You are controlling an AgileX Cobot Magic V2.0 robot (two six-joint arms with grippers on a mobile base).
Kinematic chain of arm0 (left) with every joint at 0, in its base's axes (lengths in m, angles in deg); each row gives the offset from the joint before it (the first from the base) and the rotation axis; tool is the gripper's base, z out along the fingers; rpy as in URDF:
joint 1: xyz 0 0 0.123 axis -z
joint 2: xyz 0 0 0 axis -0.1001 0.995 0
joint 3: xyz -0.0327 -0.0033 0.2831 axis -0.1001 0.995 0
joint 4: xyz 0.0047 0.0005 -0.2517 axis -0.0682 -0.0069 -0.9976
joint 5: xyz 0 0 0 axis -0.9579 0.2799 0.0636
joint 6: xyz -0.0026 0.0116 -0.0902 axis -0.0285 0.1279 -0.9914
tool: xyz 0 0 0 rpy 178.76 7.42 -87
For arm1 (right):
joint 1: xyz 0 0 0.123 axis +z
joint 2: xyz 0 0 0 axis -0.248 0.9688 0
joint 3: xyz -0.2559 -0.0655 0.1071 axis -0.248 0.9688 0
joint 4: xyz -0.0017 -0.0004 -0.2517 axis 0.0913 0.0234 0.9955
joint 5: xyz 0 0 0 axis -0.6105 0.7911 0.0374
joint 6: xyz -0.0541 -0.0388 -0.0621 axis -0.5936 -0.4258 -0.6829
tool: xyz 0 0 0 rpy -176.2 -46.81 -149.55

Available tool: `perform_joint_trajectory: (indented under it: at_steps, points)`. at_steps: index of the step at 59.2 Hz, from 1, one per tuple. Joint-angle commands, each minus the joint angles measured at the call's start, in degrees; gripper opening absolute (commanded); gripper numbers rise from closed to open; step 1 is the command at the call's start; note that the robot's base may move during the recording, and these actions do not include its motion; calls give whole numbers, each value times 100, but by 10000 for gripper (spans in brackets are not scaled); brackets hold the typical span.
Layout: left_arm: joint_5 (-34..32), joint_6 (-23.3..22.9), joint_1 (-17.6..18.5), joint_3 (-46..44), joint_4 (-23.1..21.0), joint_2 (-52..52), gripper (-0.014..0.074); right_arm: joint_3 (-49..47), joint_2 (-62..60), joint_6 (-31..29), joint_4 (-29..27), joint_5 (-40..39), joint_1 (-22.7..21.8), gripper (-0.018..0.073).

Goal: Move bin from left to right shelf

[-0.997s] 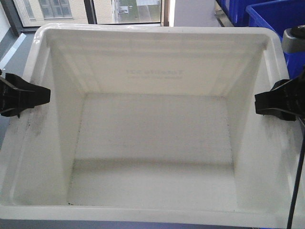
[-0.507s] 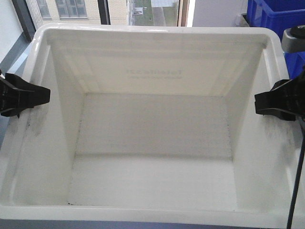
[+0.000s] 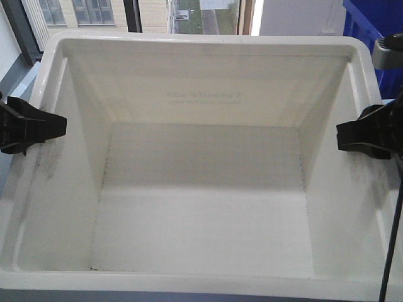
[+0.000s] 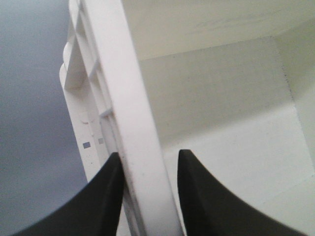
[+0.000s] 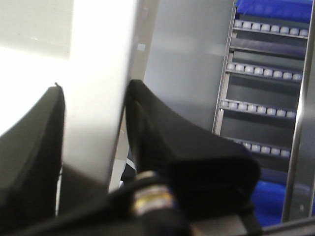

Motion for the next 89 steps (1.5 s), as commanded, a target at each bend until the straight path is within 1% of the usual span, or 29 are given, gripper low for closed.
perform_joint_trajectory:
  at_steps: [1, 89]
  points:
    - [-283, 215, 67, -279, -665, -142, -4, -256, -169, -191, -473, -676, 45, -4]
    - [-283, 215, 67, -279, -665, -142, -4, -256, -169, -191, -473, -684, 45, -4]
